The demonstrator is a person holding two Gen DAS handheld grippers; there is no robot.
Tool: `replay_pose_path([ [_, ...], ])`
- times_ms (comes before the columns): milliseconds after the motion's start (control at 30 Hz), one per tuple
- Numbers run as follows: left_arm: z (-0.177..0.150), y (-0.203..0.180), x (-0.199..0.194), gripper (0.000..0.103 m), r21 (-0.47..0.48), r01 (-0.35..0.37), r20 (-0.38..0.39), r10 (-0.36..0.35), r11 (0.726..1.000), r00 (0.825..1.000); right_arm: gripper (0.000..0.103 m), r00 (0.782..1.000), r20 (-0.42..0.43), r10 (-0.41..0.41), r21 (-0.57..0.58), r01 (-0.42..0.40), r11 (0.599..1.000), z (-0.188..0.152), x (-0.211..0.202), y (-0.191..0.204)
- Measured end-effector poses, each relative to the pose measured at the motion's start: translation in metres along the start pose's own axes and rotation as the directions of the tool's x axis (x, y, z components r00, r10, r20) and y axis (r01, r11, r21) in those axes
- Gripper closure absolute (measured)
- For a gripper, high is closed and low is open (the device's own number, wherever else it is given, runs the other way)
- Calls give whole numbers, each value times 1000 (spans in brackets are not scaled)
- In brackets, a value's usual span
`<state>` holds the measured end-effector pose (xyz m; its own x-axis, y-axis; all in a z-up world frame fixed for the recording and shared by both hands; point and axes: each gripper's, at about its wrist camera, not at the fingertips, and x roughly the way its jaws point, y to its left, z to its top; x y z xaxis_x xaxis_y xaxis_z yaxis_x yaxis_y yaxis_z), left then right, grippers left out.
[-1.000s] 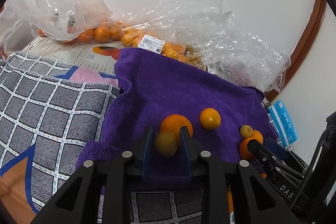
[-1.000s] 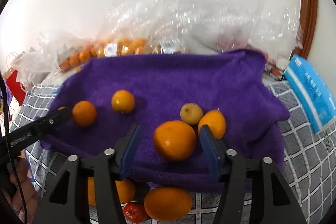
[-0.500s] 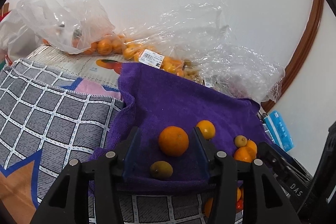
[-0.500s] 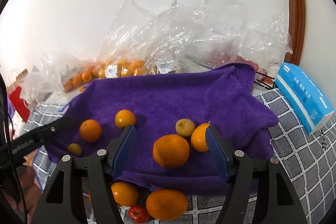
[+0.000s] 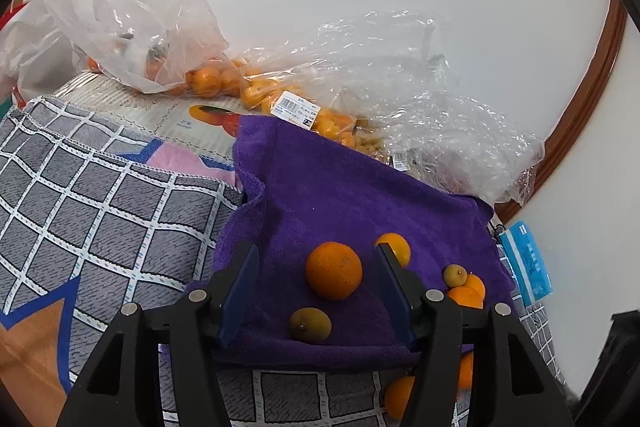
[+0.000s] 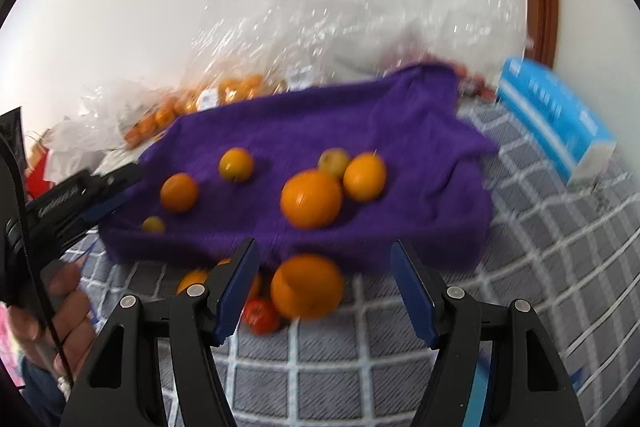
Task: Organize fruits
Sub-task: 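Move the right tool to a large orange beside the towel and close on it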
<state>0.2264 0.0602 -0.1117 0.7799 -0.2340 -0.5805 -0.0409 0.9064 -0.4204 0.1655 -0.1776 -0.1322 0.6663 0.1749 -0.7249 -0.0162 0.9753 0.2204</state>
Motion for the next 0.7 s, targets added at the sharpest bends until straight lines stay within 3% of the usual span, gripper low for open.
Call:
replay_pose_path([
  [233, -2, -6, -2, 44, 32, -11, 17, 10, 999, 1000, 48, 996, -81, 34, 59, -29, 998, -9, 23, -3],
  [400, -2, -5, -3, 44, 22, 8, 7, -9, 1000, 1000, 54, 995, -96, 16, 44, -12, 999, -8, 32, 3],
  [467, -2, -6, -3, 44, 22, 14, 6, -14, 1000, 1000, 60, 994, -109, 18, 39, -14, 999, -8, 31, 4],
  [700, -2, -8, -4, 44, 26, 27, 7, -28, 999, 1000, 61, 996, -89, -10, 50, 15, 999, -7, 16, -6],
])
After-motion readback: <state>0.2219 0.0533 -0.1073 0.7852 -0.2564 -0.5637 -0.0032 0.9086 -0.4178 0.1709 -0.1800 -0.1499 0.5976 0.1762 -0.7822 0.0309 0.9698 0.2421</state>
